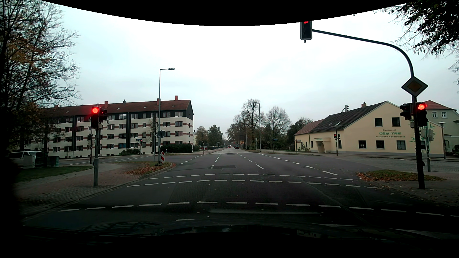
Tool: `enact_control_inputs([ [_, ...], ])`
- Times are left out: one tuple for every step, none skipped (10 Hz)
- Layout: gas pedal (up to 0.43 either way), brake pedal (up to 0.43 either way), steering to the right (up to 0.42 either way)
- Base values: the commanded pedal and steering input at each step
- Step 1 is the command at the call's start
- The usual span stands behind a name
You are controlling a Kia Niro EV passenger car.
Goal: Follow the waypoints while adhering to traffic rules and regulations
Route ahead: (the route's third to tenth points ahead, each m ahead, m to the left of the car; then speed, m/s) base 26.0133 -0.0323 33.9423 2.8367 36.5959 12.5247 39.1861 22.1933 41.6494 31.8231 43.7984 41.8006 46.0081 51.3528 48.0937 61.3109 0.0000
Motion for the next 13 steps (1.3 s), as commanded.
enact_control_inputs([
  [0.0,0.555,-0.004],
  [0.0,0.555,-0.004],
  [0.0,0.555,-0.004],
  [0.0,0.549,-0.004],
  [0.0,0.543,-0.004],
  [0.0,0.537,-0.004],
  [0.0,0.53,-0.004],
  [0.0,0.518,-0.004],
  [0.0,0.512,-0.004],
  [0.0,0.512,-0.004],
  [0.0,0.512,-0.004],
  [0.0,0.506,-0.004],
  [0.0,0.506,-0.004],
])
